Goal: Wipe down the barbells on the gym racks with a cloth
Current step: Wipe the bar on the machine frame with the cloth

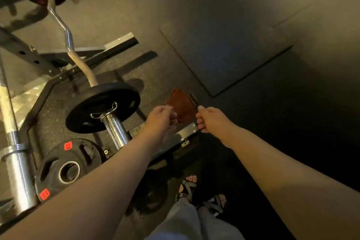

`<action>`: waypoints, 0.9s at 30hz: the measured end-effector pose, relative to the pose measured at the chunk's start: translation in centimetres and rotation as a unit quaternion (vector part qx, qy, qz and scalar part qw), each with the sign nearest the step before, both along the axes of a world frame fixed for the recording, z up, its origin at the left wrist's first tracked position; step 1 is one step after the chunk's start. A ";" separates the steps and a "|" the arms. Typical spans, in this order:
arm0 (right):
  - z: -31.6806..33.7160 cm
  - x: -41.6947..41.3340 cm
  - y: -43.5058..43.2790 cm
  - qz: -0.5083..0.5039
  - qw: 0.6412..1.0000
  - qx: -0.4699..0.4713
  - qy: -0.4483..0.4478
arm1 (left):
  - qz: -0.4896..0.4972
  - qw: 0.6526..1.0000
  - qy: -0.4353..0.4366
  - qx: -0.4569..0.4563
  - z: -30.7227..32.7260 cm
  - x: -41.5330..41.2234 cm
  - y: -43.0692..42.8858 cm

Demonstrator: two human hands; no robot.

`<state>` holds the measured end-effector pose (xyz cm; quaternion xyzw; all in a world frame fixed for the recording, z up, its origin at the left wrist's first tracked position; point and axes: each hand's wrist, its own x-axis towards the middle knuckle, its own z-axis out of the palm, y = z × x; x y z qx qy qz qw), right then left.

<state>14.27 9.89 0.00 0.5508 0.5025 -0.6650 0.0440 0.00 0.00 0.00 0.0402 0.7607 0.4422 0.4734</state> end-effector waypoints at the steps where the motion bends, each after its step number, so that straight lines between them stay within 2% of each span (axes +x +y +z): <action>1: -1.0 -0.5 -0.2 -0.006 1.000 0.004 -0.002 | 0.003 1.000 0.004 -0.003 -0.5 0.1 0.2; 5: -4.8 -2.1 -0.6 -0.004 0.998 0.048 -0.044 | 0.020 1.000 -0.005 -0.008 -2.9 0.7 1.3; 10: -7.1 -3.7 -0.9 -0.067 0.997 0.044 -0.017 | 0.028 0.999 -0.012 -0.021 -5.1 0.6 1.9; 13: -7.5 -4.6 -1.0 -0.070 0.996 0.059 -0.010 | 0.029 0.999 -0.008 -0.030 -6.0 0.2 2.0; 22: -2.5 -4.2 -0.9 -0.067 0.995 0.019 0.078 | 0.032 0.998 -0.037 -0.032 -3.8 -0.3 2.9; 27: 2.6 -0.8 0.2 -0.108 0.982 0.028 0.154 | 0.064 0.991 -0.113 0.036 1.7 1.0 5.1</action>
